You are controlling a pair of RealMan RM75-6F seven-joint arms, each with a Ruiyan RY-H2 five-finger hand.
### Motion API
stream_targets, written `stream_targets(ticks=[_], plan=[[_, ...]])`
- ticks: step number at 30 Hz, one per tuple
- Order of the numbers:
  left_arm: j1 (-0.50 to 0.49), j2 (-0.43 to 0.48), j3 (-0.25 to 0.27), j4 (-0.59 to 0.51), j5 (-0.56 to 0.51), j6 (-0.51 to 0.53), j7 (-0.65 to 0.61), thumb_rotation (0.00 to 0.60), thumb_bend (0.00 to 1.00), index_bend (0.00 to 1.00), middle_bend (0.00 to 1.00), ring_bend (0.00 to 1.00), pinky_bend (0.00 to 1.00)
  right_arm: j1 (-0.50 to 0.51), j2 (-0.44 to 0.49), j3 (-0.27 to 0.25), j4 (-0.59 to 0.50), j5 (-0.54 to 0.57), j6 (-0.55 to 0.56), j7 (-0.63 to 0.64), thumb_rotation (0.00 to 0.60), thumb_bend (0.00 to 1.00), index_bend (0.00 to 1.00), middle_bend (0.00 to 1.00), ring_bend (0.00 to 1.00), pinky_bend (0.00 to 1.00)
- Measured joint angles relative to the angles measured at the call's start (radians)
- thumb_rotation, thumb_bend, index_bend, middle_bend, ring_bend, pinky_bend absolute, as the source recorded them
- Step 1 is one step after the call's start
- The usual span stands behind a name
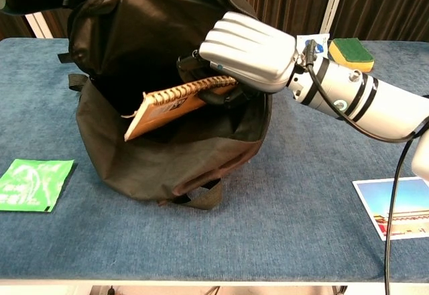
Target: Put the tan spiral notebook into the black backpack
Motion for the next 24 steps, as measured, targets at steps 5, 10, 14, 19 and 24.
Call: stream_targets(ticks=[5,10,14,19,24], plan=[[0.015,0.019,0.008,-0.015,0.014,0.004,-0.027,0.6,0.46,0.55,0.55,0.49,0.41,-0.013,-0.016,0.007,0.017,0.034,0.004,-0.05,0.6,0.54,0.98,0.85,0.7,0.74],[0.027,0.034,0.011,-0.028,0.032,0.006,-0.058,0.6,0.46,0.55,0.54,0.49,0.41,-0.029,-0.029,0.009,0.018,0.067,-0.031,-0.117,0.6,0.53,0.98,0.85,0.7,0.73],[0.033,0.042,0.012,-0.037,0.043,0.009,-0.081,0.6,0.46,0.52,0.54,0.49,0.41,-0.023,-0.052,0.012,0.01,0.089,-0.065,-0.159,0.6,0.51,0.98,0.85,0.69,0.73],[0.038,0.043,0.012,-0.037,0.022,0.027,-0.094,0.6,0.47,0.5,0.55,0.49,0.42,-0.01,-0.077,0.025,0.004,0.122,-0.118,-0.171,0.6,0.45,0.94,0.81,0.67,0.69],[0.041,0.051,0.01,-0.04,0.019,0.004,-0.137,0.6,0.47,0.51,0.55,0.49,0.42,-0.014,-0.081,0.034,-0.04,0.161,-0.207,-0.16,0.6,0.18,0.61,0.57,0.44,0.44]])
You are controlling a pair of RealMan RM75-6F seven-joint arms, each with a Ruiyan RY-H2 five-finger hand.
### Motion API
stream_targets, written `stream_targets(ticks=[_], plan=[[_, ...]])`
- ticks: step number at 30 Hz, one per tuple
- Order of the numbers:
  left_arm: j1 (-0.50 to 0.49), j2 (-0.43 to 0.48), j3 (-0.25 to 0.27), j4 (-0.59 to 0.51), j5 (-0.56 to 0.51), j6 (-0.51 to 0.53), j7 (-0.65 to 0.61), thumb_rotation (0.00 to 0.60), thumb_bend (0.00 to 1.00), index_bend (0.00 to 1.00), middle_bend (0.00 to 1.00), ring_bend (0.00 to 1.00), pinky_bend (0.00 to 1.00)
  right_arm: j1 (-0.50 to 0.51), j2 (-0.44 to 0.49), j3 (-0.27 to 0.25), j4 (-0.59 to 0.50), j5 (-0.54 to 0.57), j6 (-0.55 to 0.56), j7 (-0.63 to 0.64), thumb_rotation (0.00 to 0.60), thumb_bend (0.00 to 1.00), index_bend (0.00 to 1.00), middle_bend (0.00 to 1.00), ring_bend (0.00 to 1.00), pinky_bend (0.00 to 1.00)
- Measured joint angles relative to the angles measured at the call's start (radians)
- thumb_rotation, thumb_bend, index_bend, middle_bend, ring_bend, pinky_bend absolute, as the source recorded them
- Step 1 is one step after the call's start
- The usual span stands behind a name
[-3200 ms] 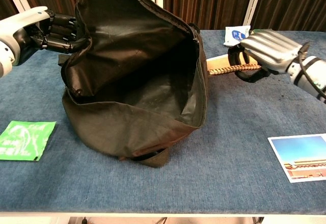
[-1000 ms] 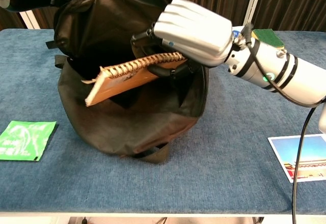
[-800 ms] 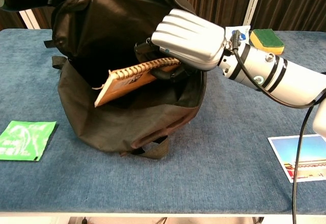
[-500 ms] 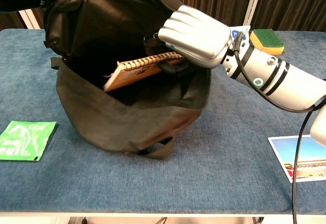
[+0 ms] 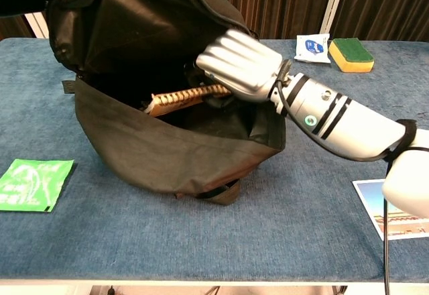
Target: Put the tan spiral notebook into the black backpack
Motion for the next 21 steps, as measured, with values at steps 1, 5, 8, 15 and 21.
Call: stream_targets(ticks=[1,5,8,15,21], plan=[[0.0,0.0,0.002,0.004,0.005,-0.001,-0.001,0.6,0.47,0.51,0.55,0.49,0.42,-0.002,0.002,0.002,-0.017,0.008,-0.015,0.003,0.6,0.13,0.55,0.53,0.39,0.39],[-0.002,-0.006,0.014,0.018,0.016,0.003,0.005,0.6,0.47,0.51,0.55,0.49,0.42,-0.015,0.03,0.01,-0.121,0.039,-0.067,0.01,0.6,0.01,0.22,0.31,0.16,0.19],[0.0,-0.009,0.019,0.023,0.025,0.011,0.004,0.6,0.47,0.51,0.54,0.49,0.42,-0.03,0.072,0.015,-0.228,0.058,-0.086,0.0,0.6,0.0,0.06,0.17,0.05,0.11],[0.007,-0.021,0.036,0.041,0.05,0.043,0.019,0.6,0.47,0.51,0.53,0.49,0.42,-0.092,0.219,0.012,-0.51,0.071,-0.052,-0.042,0.6,0.0,0.0,0.11,0.01,0.06],[0.009,-0.031,0.074,0.056,0.069,0.062,0.069,0.6,0.46,0.52,0.51,0.48,0.41,-0.175,0.39,-0.036,-0.714,0.006,0.098,-0.097,0.6,0.0,0.05,0.19,0.03,0.11]])
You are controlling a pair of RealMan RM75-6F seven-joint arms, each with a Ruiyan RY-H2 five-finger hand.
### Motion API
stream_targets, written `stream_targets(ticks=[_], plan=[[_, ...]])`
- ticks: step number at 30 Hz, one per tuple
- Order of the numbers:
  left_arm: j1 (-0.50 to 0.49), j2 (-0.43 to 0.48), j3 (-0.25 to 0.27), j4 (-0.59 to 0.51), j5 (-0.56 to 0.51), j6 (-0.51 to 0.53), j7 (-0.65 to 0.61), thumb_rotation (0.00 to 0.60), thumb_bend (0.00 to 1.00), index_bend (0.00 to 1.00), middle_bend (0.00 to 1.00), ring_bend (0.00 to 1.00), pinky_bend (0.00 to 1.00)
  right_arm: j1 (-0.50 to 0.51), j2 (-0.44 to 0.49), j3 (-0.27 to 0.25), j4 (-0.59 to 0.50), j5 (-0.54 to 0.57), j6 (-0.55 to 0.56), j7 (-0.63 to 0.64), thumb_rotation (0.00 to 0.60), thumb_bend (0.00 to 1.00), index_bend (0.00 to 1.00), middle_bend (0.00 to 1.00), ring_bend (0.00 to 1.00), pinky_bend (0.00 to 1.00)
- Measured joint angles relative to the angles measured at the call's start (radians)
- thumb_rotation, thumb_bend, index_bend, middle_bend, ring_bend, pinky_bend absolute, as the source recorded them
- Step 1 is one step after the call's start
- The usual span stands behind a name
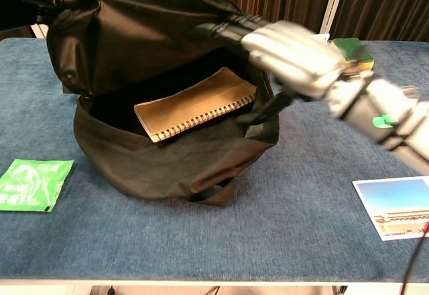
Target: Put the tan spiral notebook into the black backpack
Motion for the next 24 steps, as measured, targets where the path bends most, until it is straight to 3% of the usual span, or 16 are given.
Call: stream_targets(ticks=[7,11,12,18,24], plan=[[-0.006,-0.012,0.076,0.03,0.1,0.034,0.181,0.6,0.43,0.46,0.44,0.38,0.32,-0.19,0.222,-0.099,-0.161,-0.08,0.246,-0.076,0.6,0.0,0.19,0.25,0.1,0.19],[-0.025,-0.016,0.14,0.027,0.145,0.026,0.338,0.6,0.21,0.2,0.32,0.28,0.27,-0.314,0.314,-0.129,-0.199,-0.081,0.363,-0.098,0.6,0.0,0.18,0.23,0.1,0.19],[-0.032,-0.015,0.156,0.022,0.153,0.018,0.374,0.6,0.19,0.17,0.3,0.27,0.27,-0.353,0.339,-0.13,-0.209,-0.062,0.387,-0.1,0.6,0.0,0.16,0.22,0.1,0.18],[-0.044,0.015,0.219,-0.072,0.203,0.026,0.504,0.6,0.15,0.16,0.28,0.26,0.26,-0.432,0.421,-0.104,-0.247,0.08,0.384,-0.064,0.6,0.0,0.09,0.17,0.08,0.12],[0.032,0.078,0.23,-0.098,0.25,0.211,0.532,0.6,0.15,0.23,0.28,0.26,0.26,-0.466,0.54,-0.074,-0.293,0.185,0.274,-0.011,0.6,0.06,0.08,0.18,0.08,0.18]])
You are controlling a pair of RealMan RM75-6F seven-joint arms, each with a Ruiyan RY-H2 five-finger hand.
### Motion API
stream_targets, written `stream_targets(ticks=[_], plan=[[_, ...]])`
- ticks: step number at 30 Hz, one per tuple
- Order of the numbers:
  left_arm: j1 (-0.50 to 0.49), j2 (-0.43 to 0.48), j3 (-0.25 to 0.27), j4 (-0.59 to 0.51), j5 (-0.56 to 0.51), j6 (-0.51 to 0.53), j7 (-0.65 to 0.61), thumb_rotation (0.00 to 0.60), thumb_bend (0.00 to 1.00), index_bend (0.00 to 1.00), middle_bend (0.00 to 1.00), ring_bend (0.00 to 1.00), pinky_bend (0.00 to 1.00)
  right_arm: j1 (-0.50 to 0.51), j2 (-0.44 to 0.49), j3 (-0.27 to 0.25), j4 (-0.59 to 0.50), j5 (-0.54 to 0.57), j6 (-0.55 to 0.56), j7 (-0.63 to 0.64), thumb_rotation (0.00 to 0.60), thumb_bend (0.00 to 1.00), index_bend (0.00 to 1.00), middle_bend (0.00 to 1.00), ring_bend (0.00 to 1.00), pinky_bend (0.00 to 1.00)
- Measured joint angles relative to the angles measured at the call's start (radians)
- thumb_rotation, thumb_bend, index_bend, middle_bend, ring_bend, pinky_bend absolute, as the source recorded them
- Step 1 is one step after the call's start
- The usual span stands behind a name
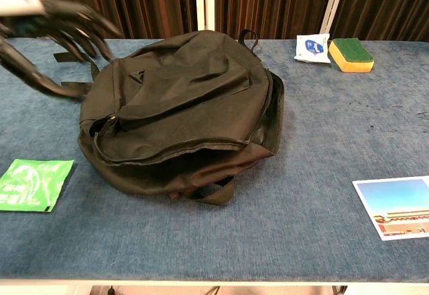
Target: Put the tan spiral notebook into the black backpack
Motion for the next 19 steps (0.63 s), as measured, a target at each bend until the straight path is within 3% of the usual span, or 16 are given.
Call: stream_targets(ticks=[4,10,14,19], plan=[[0.065,0.037,0.01,0.026,-0.013,0.142,0.113,0.6,0.15,0.24,0.29,0.26,0.25,-0.009,0.049,0.018,-0.032,0.056,-0.063,0.057,0.6,0.16,0.08,0.17,0.07,0.19],[0.219,0.076,0.048,0.122,-0.06,0.357,0.326,0.6,0.15,0.24,0.29,0.25,0.23,-0.027,0.139,0.028,-0.101,0.087,-0.158,0.212,0.6,0.17,0.08,0.15,0.05,0.19],[0.334,0.101,0.093,0.158,-0.064,0.464,0.324,0.6,0.15,0.24,0.28,0.22,0.21,-0.058,0.183,0.022,-0.137,0.076,-0.181,0.257,0.6,0.18,0.08,0.15,0.05,0.17],[0.451,0.101,0.156,0.167,0.0,0.599,0.328,0.6,0.15,0.24,0.28,0.21,0.2,-0.106,0.179,0.02,-0.153,0.055,-0.134,0.251,0.6,0.18,0.08,0.15,0.04,0.13]])
